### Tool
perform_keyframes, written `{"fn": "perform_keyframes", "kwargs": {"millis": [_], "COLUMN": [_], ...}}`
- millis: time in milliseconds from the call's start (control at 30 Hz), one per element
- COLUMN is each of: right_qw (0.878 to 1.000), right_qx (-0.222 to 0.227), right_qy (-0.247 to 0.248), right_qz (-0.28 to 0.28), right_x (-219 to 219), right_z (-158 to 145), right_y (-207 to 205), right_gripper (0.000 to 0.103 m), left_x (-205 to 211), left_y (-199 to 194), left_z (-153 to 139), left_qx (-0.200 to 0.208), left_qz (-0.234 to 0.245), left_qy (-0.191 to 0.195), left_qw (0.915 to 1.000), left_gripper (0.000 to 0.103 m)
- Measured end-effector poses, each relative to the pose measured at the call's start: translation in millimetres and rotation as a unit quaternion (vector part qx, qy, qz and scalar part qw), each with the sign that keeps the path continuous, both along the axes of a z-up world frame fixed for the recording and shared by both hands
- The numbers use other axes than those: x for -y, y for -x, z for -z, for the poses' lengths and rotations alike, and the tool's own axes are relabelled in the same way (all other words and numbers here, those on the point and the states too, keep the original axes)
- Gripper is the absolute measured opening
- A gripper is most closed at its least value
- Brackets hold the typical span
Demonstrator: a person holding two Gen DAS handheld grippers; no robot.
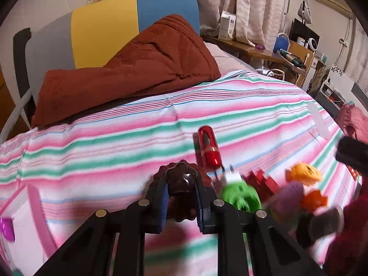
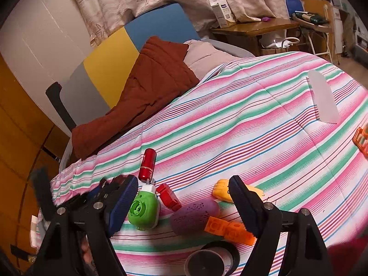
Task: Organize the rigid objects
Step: 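Grasp the brown flower-shaped knob with the left tool, then carry the brown knob into the tray and release it while the right tool grasps the green toy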
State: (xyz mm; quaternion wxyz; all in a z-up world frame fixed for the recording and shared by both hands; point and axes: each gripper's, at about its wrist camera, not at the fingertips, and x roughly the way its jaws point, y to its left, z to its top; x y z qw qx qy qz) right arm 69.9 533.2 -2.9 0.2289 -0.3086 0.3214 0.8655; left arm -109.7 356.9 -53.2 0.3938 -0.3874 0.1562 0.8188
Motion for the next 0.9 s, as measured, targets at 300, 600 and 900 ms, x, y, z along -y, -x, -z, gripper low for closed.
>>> {"fn": "perform_keyframes", "kwargs": {"millis": [300, 600, 900], "right_qw": [0.991, 0.975, 0.968], "right_qx": [0.045, 0.097, 0.188], "right_qy": [-0.069, -0.022, -0.051], "right_qz": [-0.107, -0.199, -0.160], "right_x": [45.9, 83.3, 83.9], "right_z": [1.9, 34.9, 66.3], "right_y": [29.6, 75.6, 127.6], "right_gripper": [0.079, 0.073, 0.072], "left_x": [78.7, 134.5, 202.3], "left_y": [-48.9, -79.3, -88.0], "left_z": [-15.7, -38.4, -51.9], "left_qx": [0.017, 0.009, 0.021], "left_qz": [-0.029, -0.037, -0.079], "left_qy": [-0.032, -0.061, -0.087], "left_qw": [0.9989, 0.9974, 0.9928], "left_gripper": [0.019, 0.018, 0.019]}}
